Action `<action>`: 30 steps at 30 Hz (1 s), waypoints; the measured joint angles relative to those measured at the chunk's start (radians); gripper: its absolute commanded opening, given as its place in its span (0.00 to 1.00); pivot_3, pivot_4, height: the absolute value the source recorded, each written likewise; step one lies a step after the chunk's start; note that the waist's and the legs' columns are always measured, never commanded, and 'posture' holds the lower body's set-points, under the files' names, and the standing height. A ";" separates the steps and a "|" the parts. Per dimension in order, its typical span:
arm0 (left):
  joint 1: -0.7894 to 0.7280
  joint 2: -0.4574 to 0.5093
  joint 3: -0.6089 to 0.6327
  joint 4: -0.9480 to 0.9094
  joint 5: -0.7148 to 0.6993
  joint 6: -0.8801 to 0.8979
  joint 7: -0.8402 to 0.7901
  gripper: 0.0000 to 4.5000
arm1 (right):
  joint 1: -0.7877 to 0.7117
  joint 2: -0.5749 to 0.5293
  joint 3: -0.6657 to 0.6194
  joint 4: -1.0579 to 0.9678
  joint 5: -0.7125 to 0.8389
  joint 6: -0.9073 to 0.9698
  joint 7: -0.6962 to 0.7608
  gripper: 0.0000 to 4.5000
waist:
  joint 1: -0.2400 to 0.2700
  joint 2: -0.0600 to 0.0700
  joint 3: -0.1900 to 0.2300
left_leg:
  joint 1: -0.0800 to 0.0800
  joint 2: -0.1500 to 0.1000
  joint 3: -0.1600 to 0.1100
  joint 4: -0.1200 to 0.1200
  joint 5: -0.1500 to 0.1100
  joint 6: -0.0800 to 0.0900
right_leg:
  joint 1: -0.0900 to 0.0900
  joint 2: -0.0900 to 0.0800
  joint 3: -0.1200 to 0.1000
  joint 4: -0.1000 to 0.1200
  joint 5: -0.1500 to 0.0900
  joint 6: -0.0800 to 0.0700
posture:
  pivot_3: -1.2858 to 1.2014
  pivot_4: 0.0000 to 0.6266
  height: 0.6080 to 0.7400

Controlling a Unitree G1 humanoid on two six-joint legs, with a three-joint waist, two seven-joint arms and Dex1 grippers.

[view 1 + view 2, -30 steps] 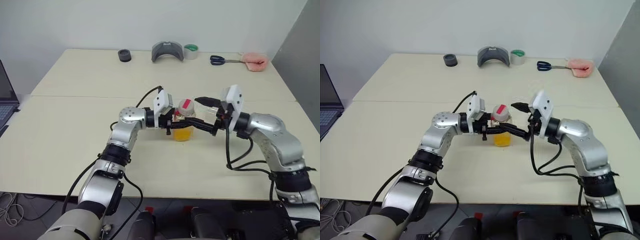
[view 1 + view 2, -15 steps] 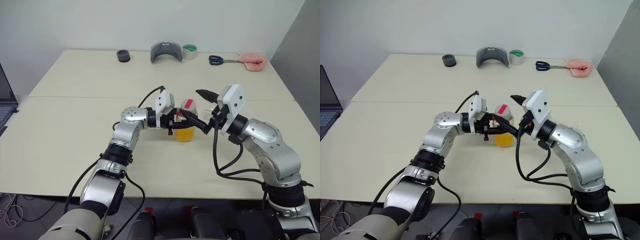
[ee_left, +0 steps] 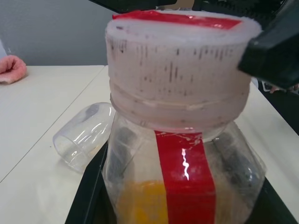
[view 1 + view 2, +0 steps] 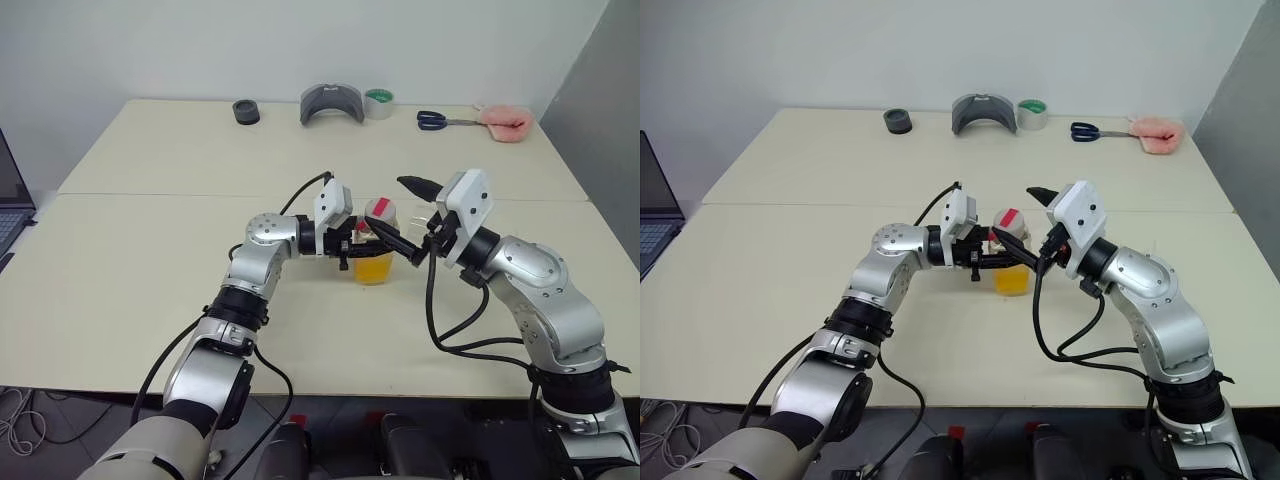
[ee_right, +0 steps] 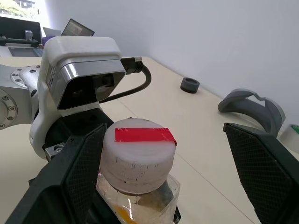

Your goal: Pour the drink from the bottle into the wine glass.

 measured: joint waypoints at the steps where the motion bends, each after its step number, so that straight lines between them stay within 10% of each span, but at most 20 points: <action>1: 0.000 0.000 0.000 0.000 0.000 0.000 0.002 0.38 | 0.001 -0.004 -0.001 -0.002 0.002 0.000 0.000 0.94 | 0.000 0.000 0.000 | 0.000 0.000 0.000 0.000 0.000 0.000 | 0.000 0.000 0.000 0.000 0.000 0.000 | 0.52 0.24 1.00; 30: 0.000 0.014 0.003 0.022 0.000 -0.016 -0.013 0.38 | 0.044 -0.094 -0.066 -0.118 0.154 0.134 0.013 0.94 | 0.001 0.000 0.000 | 0.000 0.000 0.000 0.000 0.000 0.000 | 0.000 0.000 0.000 0.000 0.000 0.000 | 0.52 0.24 1.00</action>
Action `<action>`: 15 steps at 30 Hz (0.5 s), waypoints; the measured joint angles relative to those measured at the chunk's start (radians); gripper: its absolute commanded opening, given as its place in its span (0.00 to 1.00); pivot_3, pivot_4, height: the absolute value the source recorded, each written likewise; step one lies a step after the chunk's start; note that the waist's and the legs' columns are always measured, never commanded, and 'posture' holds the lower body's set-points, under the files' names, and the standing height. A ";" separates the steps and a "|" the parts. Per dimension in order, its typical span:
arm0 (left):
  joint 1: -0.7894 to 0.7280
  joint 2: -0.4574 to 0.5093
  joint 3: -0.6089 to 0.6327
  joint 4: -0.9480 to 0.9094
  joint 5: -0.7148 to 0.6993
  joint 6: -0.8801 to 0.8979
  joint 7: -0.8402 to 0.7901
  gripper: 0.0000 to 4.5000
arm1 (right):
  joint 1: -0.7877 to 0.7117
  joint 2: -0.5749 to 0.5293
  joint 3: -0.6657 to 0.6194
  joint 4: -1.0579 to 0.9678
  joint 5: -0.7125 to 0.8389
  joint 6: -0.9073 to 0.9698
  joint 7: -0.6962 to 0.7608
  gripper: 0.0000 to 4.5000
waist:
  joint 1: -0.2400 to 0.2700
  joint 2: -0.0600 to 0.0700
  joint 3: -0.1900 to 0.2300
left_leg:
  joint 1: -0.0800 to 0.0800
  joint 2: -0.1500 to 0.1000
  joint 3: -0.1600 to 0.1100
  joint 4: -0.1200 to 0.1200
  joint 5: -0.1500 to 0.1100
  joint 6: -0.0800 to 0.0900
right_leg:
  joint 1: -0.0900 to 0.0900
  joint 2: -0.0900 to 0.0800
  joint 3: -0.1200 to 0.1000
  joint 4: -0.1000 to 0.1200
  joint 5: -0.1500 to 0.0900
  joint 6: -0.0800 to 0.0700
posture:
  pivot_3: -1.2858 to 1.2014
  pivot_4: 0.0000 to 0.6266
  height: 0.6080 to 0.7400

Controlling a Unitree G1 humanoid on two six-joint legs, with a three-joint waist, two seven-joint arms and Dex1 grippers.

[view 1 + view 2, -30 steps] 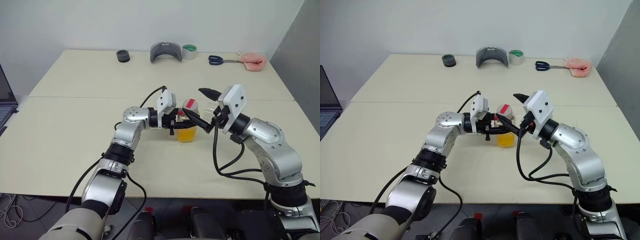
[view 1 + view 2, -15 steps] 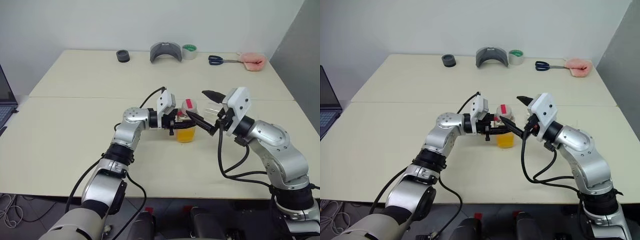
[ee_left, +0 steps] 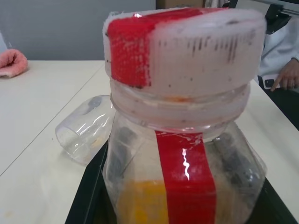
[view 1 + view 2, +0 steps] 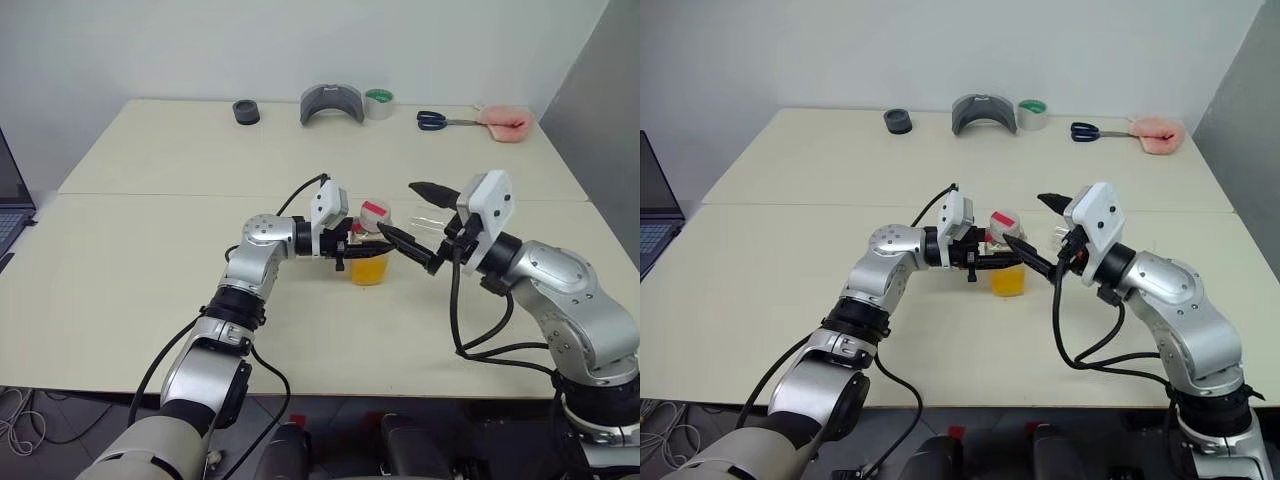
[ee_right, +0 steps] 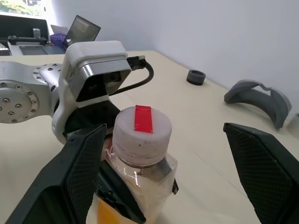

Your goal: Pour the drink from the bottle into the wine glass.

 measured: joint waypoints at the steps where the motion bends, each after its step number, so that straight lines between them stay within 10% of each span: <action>1: 0.000 0.000 0.000 0.000 0.000 -0.001 0.000 0.38 | 0.002 -0.012 -0.002 -0.014 0.020 0.017 0.011 0.94 | 0.000 0.000 0.000 | 0.000 0.000 0.000 0.000 0.000 0.000 | 0.000 0.000 0.000 0.000 0.000 0.000 | 0.52 0.24 1.00; 15: -0.002 -0.007 0.000 0.001 0.000 -0.003 -0.001 0.38 | -0.079 0.012 0.129 0.024 -0.091 -0.018 -0.019 0.94 | 0.000 0.000 0.000 | 0.000 0.000 0.000 0.000 0.000 0.000 | 0.000 0.000 0.000 0.000 0.000 0.000 | 0.52 0.24 1.00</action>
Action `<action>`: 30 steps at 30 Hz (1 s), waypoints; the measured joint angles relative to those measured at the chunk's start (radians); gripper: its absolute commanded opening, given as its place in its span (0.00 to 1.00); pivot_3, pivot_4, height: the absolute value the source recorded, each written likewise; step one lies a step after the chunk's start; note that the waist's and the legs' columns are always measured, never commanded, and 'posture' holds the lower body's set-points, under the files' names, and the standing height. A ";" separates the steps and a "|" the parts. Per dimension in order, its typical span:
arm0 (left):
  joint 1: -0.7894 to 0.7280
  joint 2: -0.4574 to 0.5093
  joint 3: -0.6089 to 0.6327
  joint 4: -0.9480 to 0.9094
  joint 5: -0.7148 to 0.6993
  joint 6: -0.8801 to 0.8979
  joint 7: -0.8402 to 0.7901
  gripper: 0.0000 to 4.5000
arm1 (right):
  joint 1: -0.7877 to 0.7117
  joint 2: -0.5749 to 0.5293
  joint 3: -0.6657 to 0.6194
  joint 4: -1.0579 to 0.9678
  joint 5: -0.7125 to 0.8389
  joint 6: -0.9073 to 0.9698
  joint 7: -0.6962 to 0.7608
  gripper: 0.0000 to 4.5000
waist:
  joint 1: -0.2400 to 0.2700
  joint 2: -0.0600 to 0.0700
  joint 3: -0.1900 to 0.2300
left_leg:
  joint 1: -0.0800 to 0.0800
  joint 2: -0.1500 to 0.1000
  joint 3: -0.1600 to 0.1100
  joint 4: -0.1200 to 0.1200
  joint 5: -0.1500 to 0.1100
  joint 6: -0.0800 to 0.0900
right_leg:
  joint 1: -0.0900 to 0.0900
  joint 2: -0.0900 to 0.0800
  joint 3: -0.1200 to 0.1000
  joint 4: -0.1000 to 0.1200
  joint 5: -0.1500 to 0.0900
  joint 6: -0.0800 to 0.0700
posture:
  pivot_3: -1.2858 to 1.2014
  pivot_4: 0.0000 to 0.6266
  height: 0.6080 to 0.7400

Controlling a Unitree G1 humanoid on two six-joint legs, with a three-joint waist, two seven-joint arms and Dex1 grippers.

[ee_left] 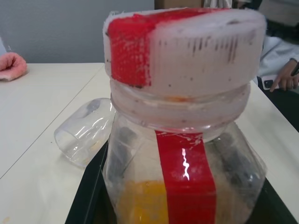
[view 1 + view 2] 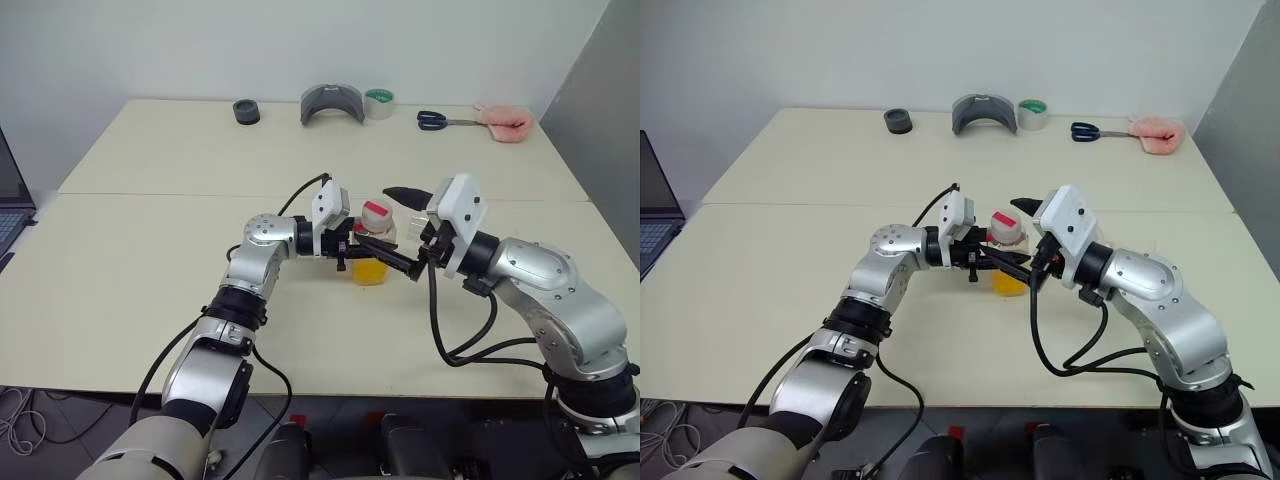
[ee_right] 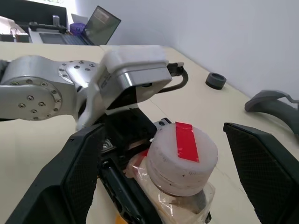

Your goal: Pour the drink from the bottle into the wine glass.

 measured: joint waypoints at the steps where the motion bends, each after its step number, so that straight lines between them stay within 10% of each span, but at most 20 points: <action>1: 0.000 0.000 0.000 0.000 0.000 0.000 0.000 0.38 | -0.002 0.005 0.002 0.014 -0.011 -0.010 -0.002 0.94 | 0.000 0.000 0.000 | 0.000 0.000 0.000 0.000 0.000 0.000 | 0.000 0.000 0.000 0.000 0.000 0.000 | 0.52 0.24 1.00; 30: -0.012 0.001 0.000 0.004 0.000 0.001 0.002 0.38 | -0.003 0.045 -0.042 0.083 -0.036 -0.056 -0.014 0.94 | -0.001 0.000 0.000 | 0.000 0.000 0.000 0.000 0.000 0.000 | 0.000 0.000 0.000 0.000 0.000 0.000 | 0.52 0.24 1.00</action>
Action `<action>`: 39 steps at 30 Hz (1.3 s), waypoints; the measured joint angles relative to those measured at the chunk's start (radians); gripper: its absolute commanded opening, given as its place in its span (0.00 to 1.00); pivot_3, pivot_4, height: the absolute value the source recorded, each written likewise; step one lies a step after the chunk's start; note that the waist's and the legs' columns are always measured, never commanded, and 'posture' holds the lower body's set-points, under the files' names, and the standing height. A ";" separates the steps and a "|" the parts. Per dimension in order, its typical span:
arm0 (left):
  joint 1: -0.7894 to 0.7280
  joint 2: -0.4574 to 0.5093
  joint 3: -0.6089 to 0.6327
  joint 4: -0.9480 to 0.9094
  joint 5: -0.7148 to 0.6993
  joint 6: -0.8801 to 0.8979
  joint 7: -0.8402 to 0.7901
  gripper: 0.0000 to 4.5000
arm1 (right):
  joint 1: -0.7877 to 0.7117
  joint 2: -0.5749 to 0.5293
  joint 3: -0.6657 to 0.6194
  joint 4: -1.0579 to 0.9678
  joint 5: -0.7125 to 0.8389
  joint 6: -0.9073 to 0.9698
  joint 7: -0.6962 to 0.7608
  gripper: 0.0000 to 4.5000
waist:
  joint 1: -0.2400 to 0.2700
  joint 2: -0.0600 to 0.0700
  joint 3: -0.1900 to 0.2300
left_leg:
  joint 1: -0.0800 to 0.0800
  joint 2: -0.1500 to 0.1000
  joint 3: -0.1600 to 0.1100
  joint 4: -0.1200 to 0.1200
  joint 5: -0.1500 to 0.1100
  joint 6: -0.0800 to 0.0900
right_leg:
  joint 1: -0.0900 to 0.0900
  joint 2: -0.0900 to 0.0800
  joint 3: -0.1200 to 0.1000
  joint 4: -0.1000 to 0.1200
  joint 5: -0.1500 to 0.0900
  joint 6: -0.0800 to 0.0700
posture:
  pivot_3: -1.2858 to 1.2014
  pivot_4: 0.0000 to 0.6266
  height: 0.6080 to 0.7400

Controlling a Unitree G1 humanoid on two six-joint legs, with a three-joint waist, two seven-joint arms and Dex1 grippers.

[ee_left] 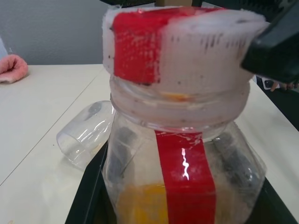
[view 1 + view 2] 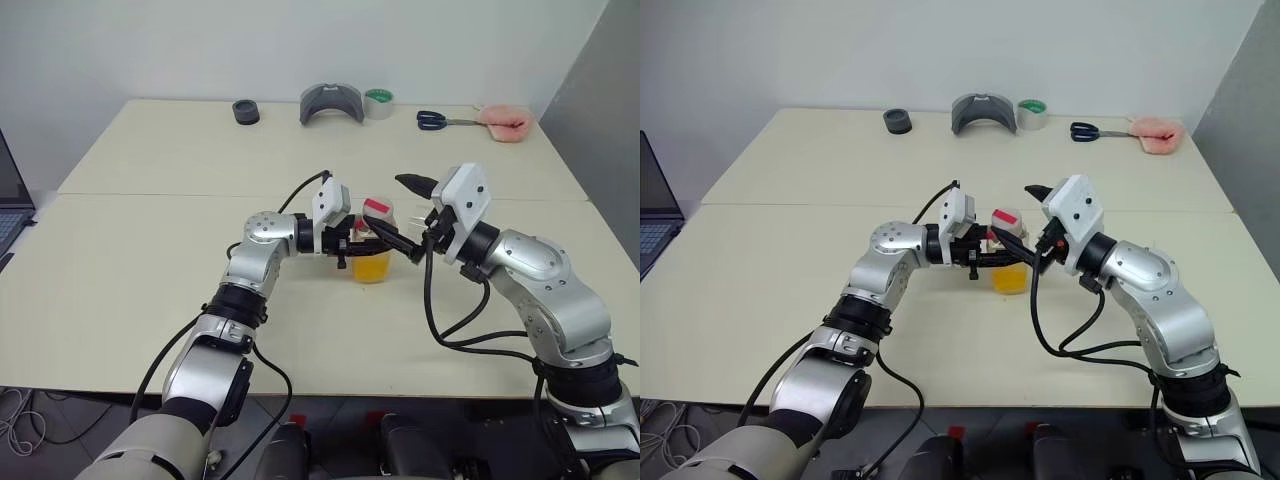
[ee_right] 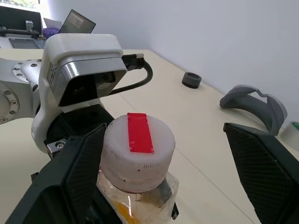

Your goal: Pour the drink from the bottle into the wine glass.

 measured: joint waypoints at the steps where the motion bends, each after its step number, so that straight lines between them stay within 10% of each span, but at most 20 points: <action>1: 0.000 0.000 0.000 0.000 0.000 0.000 0.000 0.38 | 0.000 -0.002 -0.001 -0.001 0.001 0.000 0.001 0.94 | 0.000 0.000 0.000 | 0.000 0.000 0.000 0.000 0.000 0.000 | 0.000 0.000 0.000 0.000 0.000 0.000 | 0.52 0.24 1.00; 39: 0.000 0.008 -0.001 0.000 0.000 0.000 -0.001 0.38 | 0.031 -0.033 -0.033 -0.039 0.048 0.048 0.018 0.94 | 0.000 0.000 0.000 | 0.000 0.000 0.000 0.000 0.000 0.000 | 0.000 0.000 0.000 0.000 0.000 0.000 | 0.52 0.24 1.00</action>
